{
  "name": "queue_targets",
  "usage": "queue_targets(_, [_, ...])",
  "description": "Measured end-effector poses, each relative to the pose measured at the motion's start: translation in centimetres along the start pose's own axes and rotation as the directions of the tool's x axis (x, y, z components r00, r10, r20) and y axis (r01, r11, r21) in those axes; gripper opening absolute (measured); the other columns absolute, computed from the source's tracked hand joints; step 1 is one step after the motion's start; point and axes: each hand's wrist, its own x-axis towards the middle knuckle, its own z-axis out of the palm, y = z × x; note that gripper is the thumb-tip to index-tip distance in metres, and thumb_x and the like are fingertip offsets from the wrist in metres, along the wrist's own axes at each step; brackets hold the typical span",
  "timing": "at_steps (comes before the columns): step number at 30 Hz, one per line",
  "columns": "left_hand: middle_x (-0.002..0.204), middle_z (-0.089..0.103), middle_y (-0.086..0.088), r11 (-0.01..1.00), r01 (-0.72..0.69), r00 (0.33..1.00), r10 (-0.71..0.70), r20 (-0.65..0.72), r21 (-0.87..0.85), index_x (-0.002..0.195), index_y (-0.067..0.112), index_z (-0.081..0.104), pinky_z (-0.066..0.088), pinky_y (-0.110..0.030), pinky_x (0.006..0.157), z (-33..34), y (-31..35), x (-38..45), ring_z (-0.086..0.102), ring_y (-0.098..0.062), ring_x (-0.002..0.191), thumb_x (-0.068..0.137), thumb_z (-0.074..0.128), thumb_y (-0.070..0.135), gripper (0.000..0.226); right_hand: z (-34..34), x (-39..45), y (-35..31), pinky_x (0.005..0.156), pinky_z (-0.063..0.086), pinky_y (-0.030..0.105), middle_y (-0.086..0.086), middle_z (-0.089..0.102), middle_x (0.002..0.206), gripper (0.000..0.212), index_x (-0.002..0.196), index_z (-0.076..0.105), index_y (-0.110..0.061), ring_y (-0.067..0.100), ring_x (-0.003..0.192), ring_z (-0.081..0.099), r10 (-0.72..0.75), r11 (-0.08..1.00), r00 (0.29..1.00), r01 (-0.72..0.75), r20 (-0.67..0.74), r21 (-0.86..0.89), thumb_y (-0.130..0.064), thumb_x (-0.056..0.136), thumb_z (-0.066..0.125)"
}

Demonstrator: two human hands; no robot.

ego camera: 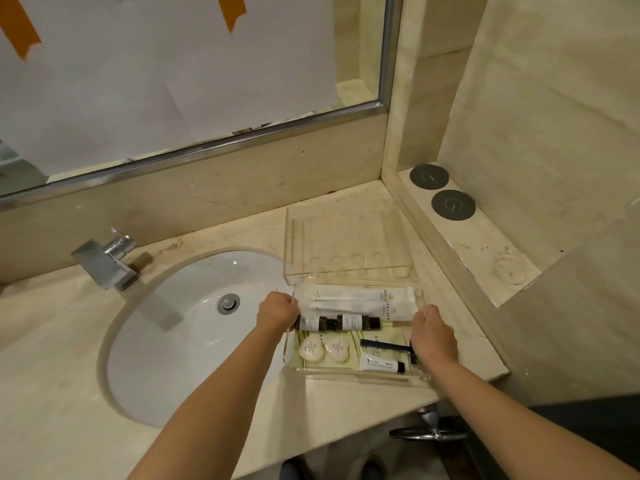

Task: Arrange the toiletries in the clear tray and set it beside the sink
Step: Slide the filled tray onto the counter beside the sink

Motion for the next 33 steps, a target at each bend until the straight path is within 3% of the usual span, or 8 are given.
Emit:
queue_targets(3, [0.073,0.064,-0.011,1.0,0.017,0.999,-0.018,-0.028,-0.022,0.088,0.001,0.071,0.059,-0.047,0.081,-0.1,0.0,0.4,0.067,-0.033,0.078,0.091,0.05,0.012,0.024,0.2,0.6,-0.5,0.061,0.041,0.035,0.005,0.052,0.077,0.024,0.094,0.045,-0.014,0.027,0.07,0.052,-0.016,1.0,1.0,0.016,0.006,-0.002,-0.028,0.101,0.026])
queue_targets(11, [0.069,0.062,-0.014,0.996,0.049,0.996,-0.054,-0.073,-0.072,0.07,0.007,0.063,0.058,-0.044,0.073,-0.5,-0.8,2.2,0.059,-0.029,0.064,0.09,0.05,0.013,0.025,1.1,1.9,-2.1,0.062,0.039,0.034,0.003,0.05,0.076,0.019,0.097,0.043,-0.017,0.028,0.074,0.053,-0.034,0.999,0.999,0.034,0.024,0.001,-0.026,0.102,0.027])
queue_targets(17, [0.081,0.068,-0.021,0.987,0.075,0.995,-0.083,-0.047,-0.143,0.081,0.003,0.069,0.059,-0.051,0.079,-0.3,-1.4,2.8,0.066,-0.034,0.072,0.093,0.052,0.017,0.025,1.5,3.1,-2.5,0.068,0.044,0.036,0.009,0.06,0.09,0.028,0.104,0.053,-0.018,0.031,0.082,0.057,0.013,0.996,0.999,-0.017,0.037,0.09,-0.028,0.101,0.027])
queue_targets(21, [0.079,0.063,-0.017,0.985,0.07,0.996,-0.078,-0.043,-0.16,0.079,0.008,0.065,0.058,-0.049,0.08,-0.2,-1.2,2.5,0.059,-0.029,0.066,0.093,0.051,0.016,0.022,1.3,3.8,-2.5,0.073,0.048,0.04,0.008,0.061,0.087,0.029,0.093,0.057,-0.017,0.03,0.08,0.058,0.044,0.988,0.999,-0.047,0.027,0.15,-0.029,0.099,0.031])
queue_targets(26, [0.076,0.06,-0.013,0.984,0.041,0.999,-0.045,-0.02,-0.175,0.078,0.01,0.063,0.058,-0.045,0.077,-0.1,-0.5,2.2,0.055,-0.026,0.065,0.094,0.049,0.018,0.023,1.1,4.4,-2.3,0.061,0.038,0.035,0.008,0.056,0.073,0.034,0.068,0.047,-0.015,0.025,0.064,0.049,0.092,0.984,0.995,-0.086,-0.031,0.155,-0.029,0.097,0.036])
queue_targets(33, [0.083,0.062,-0.007,0.903,0.106,0.994,-0.079,0.081,-0.417,0.085,0.015,0.063,0.053,-0.037,0.077,-0.8,0.3,1.8,0.056,-0.022,0.077,0.097,0.049,0.017,0.019,1.5,4.7,-2.7,0.055,0.034,0.032,0.006,0.051,0.066,0.035,0.065,0.044,-0.014,0.023,0.059,0.044,0.13,0.983,0.989,-0.12,-0.066,0.136,-0.029,0.097,0.038])
